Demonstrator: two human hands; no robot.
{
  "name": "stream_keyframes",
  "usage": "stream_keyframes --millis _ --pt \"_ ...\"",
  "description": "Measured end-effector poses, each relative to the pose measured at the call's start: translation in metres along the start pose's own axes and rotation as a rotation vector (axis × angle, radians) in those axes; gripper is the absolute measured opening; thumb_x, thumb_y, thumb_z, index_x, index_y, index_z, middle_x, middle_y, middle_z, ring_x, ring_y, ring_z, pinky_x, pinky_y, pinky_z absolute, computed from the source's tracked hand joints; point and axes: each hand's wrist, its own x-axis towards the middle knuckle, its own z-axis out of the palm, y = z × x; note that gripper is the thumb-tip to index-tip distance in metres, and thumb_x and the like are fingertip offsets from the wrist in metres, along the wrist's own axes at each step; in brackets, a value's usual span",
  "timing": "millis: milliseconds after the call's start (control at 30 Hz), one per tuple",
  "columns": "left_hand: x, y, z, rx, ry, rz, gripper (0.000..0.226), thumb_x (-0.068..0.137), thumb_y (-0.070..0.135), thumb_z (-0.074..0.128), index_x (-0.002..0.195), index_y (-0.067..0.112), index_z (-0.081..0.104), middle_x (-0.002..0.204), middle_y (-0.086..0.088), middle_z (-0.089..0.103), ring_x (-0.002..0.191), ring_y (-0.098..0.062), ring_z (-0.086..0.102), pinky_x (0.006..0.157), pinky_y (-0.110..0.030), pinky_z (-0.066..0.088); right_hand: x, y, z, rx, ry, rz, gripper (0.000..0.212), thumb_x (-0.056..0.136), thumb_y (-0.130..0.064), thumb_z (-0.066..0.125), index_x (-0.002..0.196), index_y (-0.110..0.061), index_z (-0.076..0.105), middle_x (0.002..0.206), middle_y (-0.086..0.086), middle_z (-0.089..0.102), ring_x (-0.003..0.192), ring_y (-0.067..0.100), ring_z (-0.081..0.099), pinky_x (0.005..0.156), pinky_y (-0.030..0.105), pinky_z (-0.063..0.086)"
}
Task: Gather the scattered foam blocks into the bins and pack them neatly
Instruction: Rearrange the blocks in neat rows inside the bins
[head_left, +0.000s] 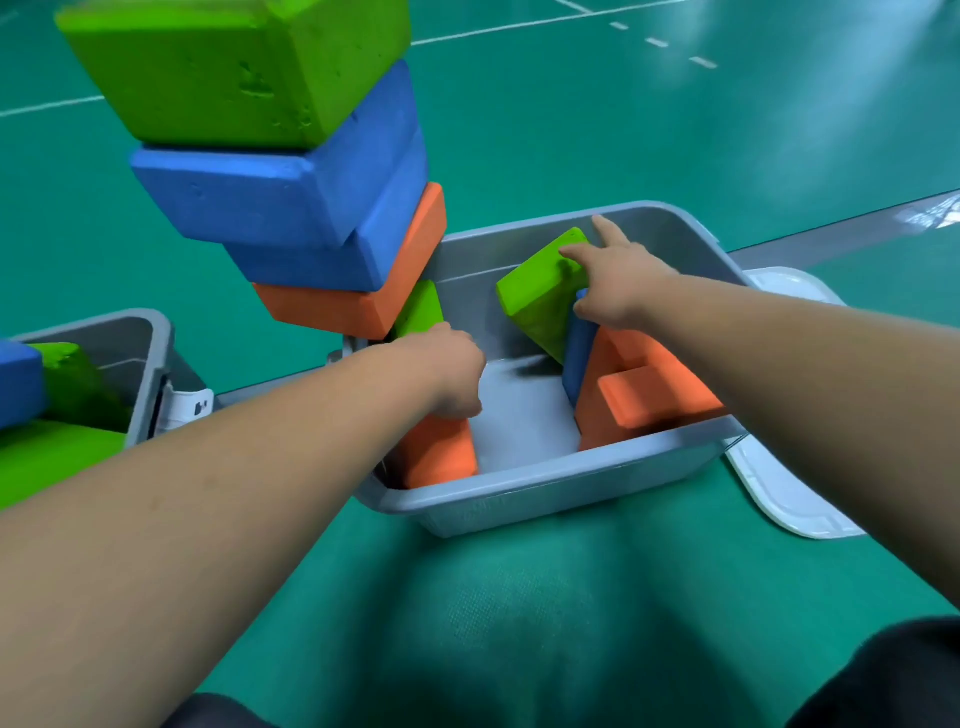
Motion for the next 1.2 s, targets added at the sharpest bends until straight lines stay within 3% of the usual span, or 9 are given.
stream_keyframes --millis 133,233,333,467,600,733,800,933,1200 --pt "-0.006 -0.004 0.008 -0.037 -0.01 0.046 0.054 0.098 0.052 0.055 0.14 0.019 0.06 0.138 -0.008 0.056 0.132 -0.034 0.047 0.108 -0.043 0.045 0.017 -0.001 0.008 0.044 0.031 -0.05 0.061 0.079 -0.018 0.066 0.136 -0.019 0.046 0.172 0.004 0.001 0.127 0.039 0.057 0.096 0.044 0.05" --pt "-0.008 -0.012 0.012 -0.127 0.042 0.079 0.065 0.095 0.054 0.062 0.148 0.019 0.051 0.147 -0.006 0.051 0.136 -0.032 0.046 0.111 -0.041 0.043 0.023 -0.009 0.013 -0.035 0.053 -0.057 0.054 0.082 -0.011 0.06 0.134 -0.014 0.042 0.172 -0.001 0.007 0.13 0.044 0.046 0.099 0.049 0.047" --pt "-0.011 -0.023 0.011 -0.237 -0.018 0.113 0.09 0.082 0.061 0.077 0.155 0.023 0.041 0.162 0.0 0.037 0.146 -0.026 0.04 0.117 -0.04 0.038 0.028 -0.015 0.018 -0.086 0.068 -0.034 0.06 0.084 -0.006 0.055 0.14 -0.013 0.037 0.171 -0.002 0.01 0.134 0.044 0.038 0.104 0.054 0.045" --pt "-0.013 -0.036 0.014 -0.173 -0.177 0.158 0.119 0.066 0.07 0.084 0.162 0.029 0.027 0.174 0.007 0.0 0.16 -0.02 0.007 0.126 -0.047 0.023 0.031 -0.019 0.024 -0.205 0.054 -0.043 0.09 0.085 -0.009 0.055 0.161 -0.031 0.012 0.171 -0.009 0.003 0.138 0.042 0.034 0.101 0.051 0.046" --pt "-0.013 -0.037 0.018 -0.164 -0.146 0.174 0.117 0.067 0.068 0.085 0.162 0.027 0.03 0.174 0.006 -0.001 0.16 -0.02 0.004 0.127 -0.047 0.022 0.037 -0.029 0.028 -0.353 0.117 -0.079 0.088 0.09 -0.015 0.054 0.163 -0.032 0.008 0.164 0.0 0.02 0.127 0.042 0.042 0.096 0.046 0.047" --pt "-0.013 -0.035 0.017 -0.155 -0.145 0.176 0.113 0.069 0.067 0.085 0.161 0.028 0.032 0.174 0.007 0.004 0.16 -0.02 0.005 0.126 -0.048 0.023 0.039 -0.048 0.027 -0.37 0.134 -0.087 0.058 0.09 -0.012 0.054 0.146 -0.021 0.04 0.147 0.009 0.029 0.112 0.044 0.046 0.077 0.045 0.043" --pt "-0.013 -0.035 0.017 -0.15 -0.14 0.181 0.112 0.069 0.067 0.085 0.16 0.028 0.034 0.173 0.007 0.006 0.16 -0.02 0.007 0.126 -0.048 0.024 0.039 -0.052 0.025 -0.349 0.139 -0.088 0.047 0.089 -0.011 0.054 0.135 -0.016 0.047 0.142 0.011 0.029 0.11 0.045 0.046 0.073 0.045 0.041" --pt "-0.014 -0.036 0.016 -0.153 -0.133 0.185 0.109 0.071 0.065 0.084 0.16 0.027 0.034 0.173 0.008 0.006 0.16 -0.02 0.006 0.126 -0.047 0.022 0.038 -0.052 0.004 -0.258 0.176 -0.106 0.053 0.084 -0.01 0.058 0.135 -0.016 0.046 0.138 0.013 0.032 0.111 0.045 0.047 0.085 0.052 0.05" --pt "-0.015 -0.03 0.005 -0.1 -0.208 0.163 0.109 0.075 0.065 0.083 0.162 0.03 0.029 0.173 0.009 0.004 0.16 -0.019 0.005 0.126 -0.051 0.023 0.03 -0.05 -0.057 -0.12 0.266 -0.148 0.064 0.081 -0.01 0.056 0.143 -0.024 0.046 0.141 0.014 0.035 0.107 0.047 0.051 0.098 0.055 0.047"
